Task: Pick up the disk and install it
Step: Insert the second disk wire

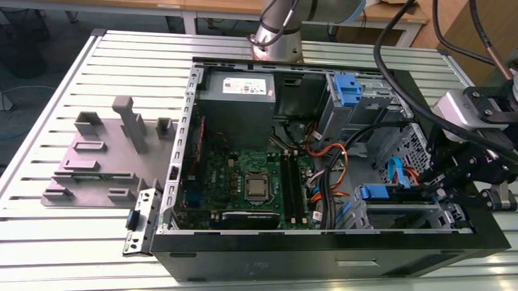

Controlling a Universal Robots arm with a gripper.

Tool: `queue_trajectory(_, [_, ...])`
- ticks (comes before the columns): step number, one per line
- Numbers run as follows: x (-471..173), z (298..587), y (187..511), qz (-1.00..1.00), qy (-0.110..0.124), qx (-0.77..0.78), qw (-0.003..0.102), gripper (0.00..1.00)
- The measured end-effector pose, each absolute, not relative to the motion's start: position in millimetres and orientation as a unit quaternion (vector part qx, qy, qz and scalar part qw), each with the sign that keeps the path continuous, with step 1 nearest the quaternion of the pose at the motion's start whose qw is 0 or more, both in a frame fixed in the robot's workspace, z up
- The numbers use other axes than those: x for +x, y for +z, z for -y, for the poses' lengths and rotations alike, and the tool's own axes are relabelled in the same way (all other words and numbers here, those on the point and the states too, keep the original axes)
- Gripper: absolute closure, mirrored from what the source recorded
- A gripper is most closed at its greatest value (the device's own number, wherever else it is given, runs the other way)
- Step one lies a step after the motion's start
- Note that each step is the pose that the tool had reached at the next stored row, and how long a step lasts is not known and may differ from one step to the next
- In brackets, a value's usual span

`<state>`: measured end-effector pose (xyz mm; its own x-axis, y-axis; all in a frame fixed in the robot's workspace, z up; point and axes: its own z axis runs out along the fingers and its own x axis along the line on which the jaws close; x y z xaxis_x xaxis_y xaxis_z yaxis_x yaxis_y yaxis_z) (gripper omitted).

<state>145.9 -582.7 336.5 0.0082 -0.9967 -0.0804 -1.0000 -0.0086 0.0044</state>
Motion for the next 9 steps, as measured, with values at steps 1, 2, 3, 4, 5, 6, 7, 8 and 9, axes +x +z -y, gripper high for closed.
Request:
queue_trajectory(1, [145.2, 582.8, 336.2, -0.704, 0.03, -0.71, 0.026, 0.7])
queue_trajectory(2, [144.6, 582.8, 335.7, -0.704, 0.029, -0.71, 0.026, 0.7])
queue_trajectory(3, [144.1, 582.8, 335.2, -0.704, 0.029, -0.71, 0.025, 0.7])
queue_trajectory(4, [143.6, 582.8, 334.5, -0.704, 0.028, -0.71, 0.025, 0.7])
queue_trajectory(5, [143.2, 582.7, 333.7, -0.704, 0.028, -0.71, 0.024, 0.7])
queue_trajectory(6, [143.0, 582.5, 333.1, -0.704, 0.027, -0.71, 0.023, 0.7])
queue_trajectory(7, [142.9, 582.4, 332.8, -0.704, 0.026, -0.71, 0.023, 0.7])
queue_trajectory(8, [142.9, 582.4, 332.6, -0.704, 0.026, -0.71, 0.023, 0.7])
queue_trajectory(9, [142.8, 582.4, 332.6, -0.704, 0.026, -0.71, 0.023, 0.7])
